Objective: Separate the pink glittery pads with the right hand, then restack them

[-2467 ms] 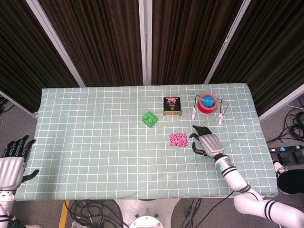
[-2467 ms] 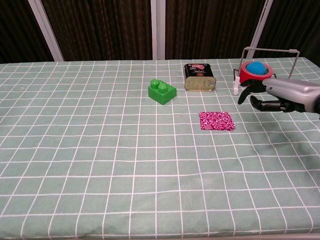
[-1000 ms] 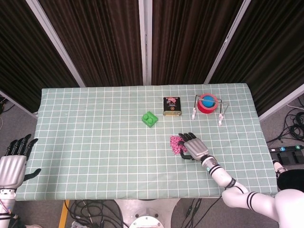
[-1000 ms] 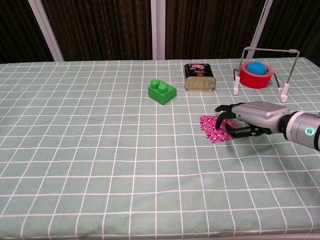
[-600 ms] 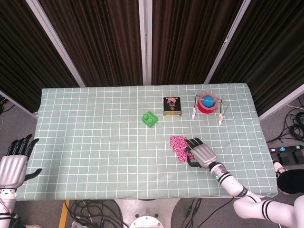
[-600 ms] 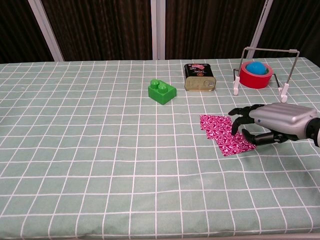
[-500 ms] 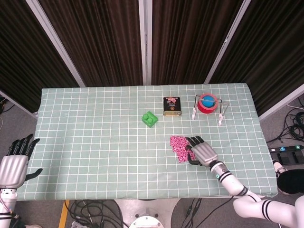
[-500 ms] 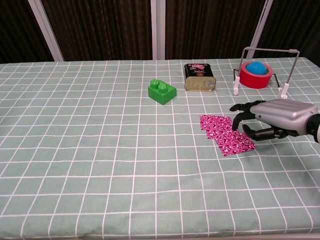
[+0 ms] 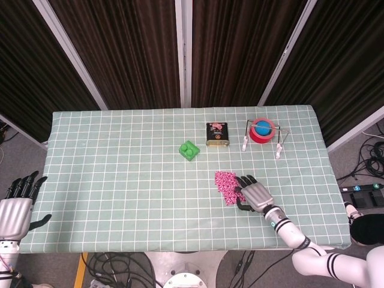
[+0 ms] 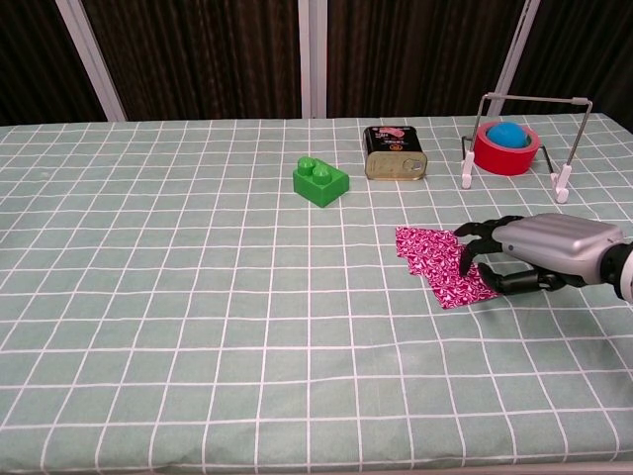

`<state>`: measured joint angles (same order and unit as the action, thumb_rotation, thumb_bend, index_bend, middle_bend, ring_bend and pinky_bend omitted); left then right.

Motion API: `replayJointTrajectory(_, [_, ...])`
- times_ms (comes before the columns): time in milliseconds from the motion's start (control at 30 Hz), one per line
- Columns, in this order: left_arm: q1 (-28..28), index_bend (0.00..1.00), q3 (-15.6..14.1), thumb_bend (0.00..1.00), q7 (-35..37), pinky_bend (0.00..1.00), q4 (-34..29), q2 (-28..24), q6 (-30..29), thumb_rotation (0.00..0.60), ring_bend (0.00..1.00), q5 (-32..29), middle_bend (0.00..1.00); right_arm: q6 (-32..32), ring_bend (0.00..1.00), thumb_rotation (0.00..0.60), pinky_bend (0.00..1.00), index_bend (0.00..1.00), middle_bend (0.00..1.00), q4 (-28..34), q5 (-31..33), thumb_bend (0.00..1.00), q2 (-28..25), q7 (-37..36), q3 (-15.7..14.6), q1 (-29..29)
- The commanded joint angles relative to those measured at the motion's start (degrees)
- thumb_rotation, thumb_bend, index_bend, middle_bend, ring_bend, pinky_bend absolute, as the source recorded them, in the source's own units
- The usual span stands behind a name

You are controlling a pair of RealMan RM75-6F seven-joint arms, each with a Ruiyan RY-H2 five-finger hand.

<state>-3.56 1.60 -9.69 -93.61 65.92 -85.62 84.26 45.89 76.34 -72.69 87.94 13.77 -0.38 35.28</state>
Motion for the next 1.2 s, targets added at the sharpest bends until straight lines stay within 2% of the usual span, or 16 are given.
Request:
replayJointTrajectory(33, [-0.03,0.18,-0.06,0.03,0.13,0.13,0.22,0.09,0.23,0.600,0.12,-0.08,0.15,0.89,0.00,0.065,0.00,0.28,0.00,1.35,-1.22,0.61,-1.05,-0.95,-1.19,-1.07])
replayJointTrajectory(200, [-0.13,0.18,0.06,0.03,0.30,0.13,0.39,0.25,0.16,0.600,0.12,0.10,0.15,2.78,0.00,0.066,0.00,0.28,0.00,3.18,-3.45,0.61,-2.47,-1.97,-2.47,-2.41])
replayJointTrajectory(400, [-0.28,0.18,0.16,0.03,0.31,0.13,0.42,0.33,0.19,0.600,0.12,0.28,0.15,3.87,0.00,0.063,0.00,0.28,0.00,3.10,-3.49,0.61,-2.20,-3.48,-0.39,-2.12])
replayJointTrajectory(700, [0.15,0.18,-0.06,0.03,0.74,0.13,0.68,0.47,-0.16,0.600,0.12,0.22,0.15,-0.43,0.00,0.069,0.00,0.28,0.01,-1.44,0.18,0.60,4.06,-0.41,3.50,2.15])
replayJointTrajectory(933, [0.43,0.18,-0.21,0.03,1.21,0.13,0.92,0.47,-0.09,0.600,0.12,-0.05,0.15,-2.06,0.00,0.067,0.00,0.28,0.00,-4.76,1.94,0.60,8.31,2.02,4.19,3.93])
replayJointTrajectory(1200, [0.29,0.18,-0.09,0.03,1.48,0.13,1.24,0.61,0.26,0.600,0.12,-0.22,0.15,-1.82,0.00,0.066,0.00,0.28,0.01,-5.48,2.19,0.60,9.29,2.50,4.26,4.35])
